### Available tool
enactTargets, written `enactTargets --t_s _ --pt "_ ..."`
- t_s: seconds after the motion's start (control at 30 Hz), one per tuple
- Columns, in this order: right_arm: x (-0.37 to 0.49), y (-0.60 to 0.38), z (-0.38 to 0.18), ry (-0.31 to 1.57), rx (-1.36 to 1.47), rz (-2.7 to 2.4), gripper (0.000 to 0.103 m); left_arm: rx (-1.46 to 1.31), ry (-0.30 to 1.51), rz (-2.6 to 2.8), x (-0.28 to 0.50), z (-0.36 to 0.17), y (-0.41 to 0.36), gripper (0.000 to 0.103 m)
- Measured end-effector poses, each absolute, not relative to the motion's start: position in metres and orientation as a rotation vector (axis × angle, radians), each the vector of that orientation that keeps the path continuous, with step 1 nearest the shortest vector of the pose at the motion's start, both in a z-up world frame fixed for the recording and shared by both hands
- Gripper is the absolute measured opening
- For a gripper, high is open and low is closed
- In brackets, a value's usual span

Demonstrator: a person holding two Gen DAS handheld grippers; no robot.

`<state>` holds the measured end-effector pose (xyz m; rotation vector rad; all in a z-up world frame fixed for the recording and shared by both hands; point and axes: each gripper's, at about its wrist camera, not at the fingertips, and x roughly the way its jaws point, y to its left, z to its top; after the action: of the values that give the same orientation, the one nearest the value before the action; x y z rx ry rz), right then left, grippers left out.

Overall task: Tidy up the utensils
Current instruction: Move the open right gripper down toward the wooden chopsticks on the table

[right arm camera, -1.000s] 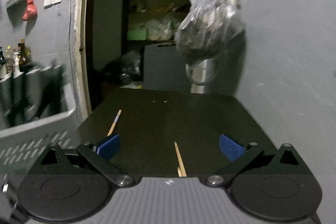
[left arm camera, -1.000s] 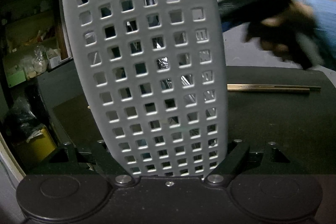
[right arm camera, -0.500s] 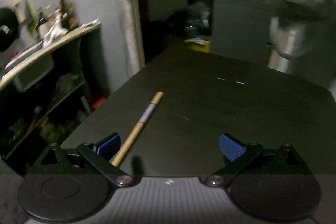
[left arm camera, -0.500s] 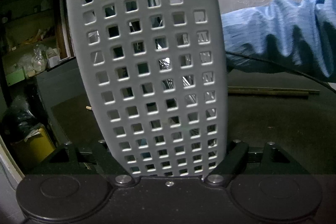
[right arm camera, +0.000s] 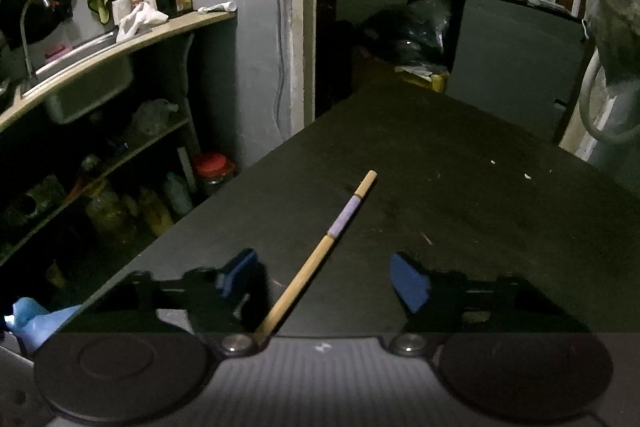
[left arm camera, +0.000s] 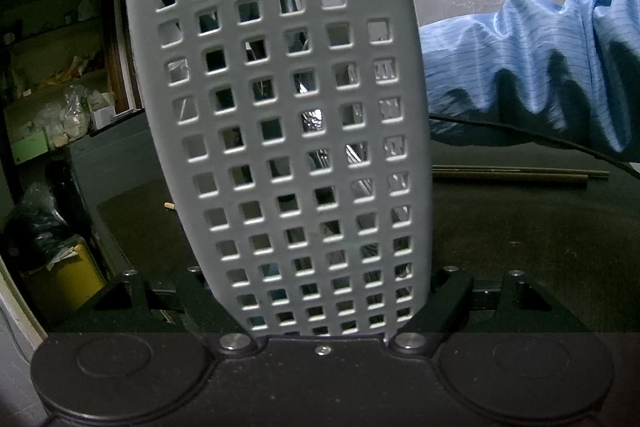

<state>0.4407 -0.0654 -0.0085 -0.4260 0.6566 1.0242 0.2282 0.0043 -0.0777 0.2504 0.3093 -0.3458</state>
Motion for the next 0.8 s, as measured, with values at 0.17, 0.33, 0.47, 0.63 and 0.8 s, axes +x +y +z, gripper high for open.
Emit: enactTargets --t_s 0.17,0.33,0.47,0.63,0.8 --pt "0.451 -0.079 -0.005 0.662 -0.389 0.994 0.026 0.251 0.308 -0.347 0.228 -0.078 0.005 0.081" --pt "0.458 -0.094 -0.005 0.677 -0.362 0.936 0.016 0.251 0.309 -0.345 0.228 -0.078 0.005 0.081" --pt "0.458 -0.116 -0.003 0.735 -0.318 0.816 0.012 0.251 0.309 -0.343 0.229 -0.077 0.003 0.081" --pt "0.429 -0.152 -0.004 0.786 -0.310 0.735 0.011 0.252 0.309 -0.342 0.228 -0.077 0.001 0.081" --pt "0.377 -0.186 -0.006 0.785 -0.297 0.692 0.011 0.255 0.303 -0.345 0.226 -0.078 0.001 0.081"
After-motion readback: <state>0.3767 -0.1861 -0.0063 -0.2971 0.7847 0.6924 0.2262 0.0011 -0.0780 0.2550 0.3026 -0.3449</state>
